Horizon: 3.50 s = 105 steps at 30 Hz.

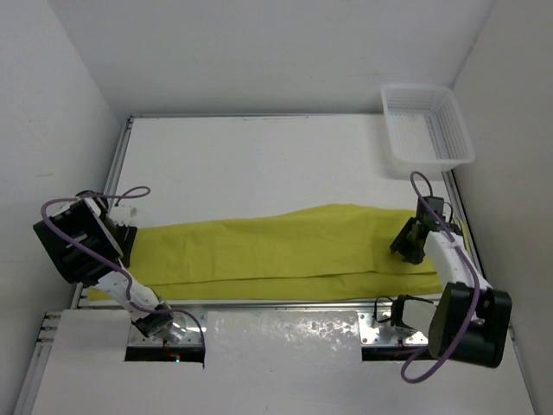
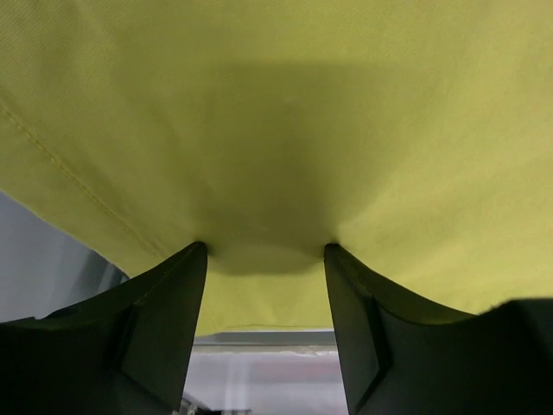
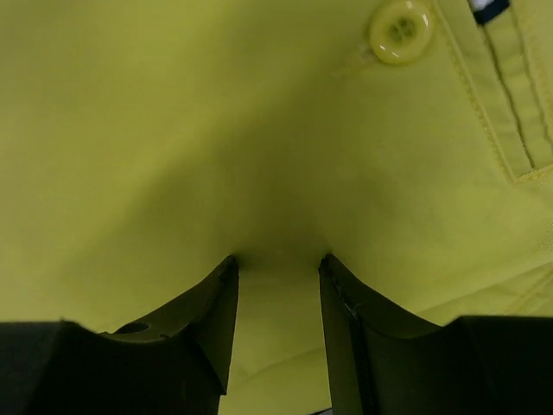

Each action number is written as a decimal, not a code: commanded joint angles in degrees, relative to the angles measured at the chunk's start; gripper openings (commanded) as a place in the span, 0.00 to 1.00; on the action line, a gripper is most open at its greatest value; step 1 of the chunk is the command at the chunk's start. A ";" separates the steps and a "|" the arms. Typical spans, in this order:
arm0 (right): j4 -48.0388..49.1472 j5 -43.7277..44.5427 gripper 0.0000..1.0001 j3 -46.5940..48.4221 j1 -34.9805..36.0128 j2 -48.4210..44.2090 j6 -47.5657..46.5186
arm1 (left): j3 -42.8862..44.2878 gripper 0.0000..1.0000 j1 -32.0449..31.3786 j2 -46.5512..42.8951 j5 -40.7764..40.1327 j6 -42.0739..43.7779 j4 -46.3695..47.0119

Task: Fold and stack the trousers
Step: Fold the trousers

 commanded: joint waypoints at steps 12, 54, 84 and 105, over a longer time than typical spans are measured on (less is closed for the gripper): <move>16.16 3.05 0.42 11.66 0.23 24.46 6.80 | 16.17 0.55 -12.19 13.66 -1.64 -9.39 19.00; 4.82 -6.10 0.40 14.42 -11.72 8.48 5.21 | 16.38 0.50 4.42 3.91 7.76 -32.16 7.83; 3.77 -3.37 0.54 12.13 -19.28 6.54 4.51 | 12.43 0.38 4.59 4.11 4.54 -32.08 11.96; 3.68 -3.37 0.54 12.31 -19.46 5.32 2.85 | 11.73 0.39 5.12 10.33 8.99 -33.13 13.28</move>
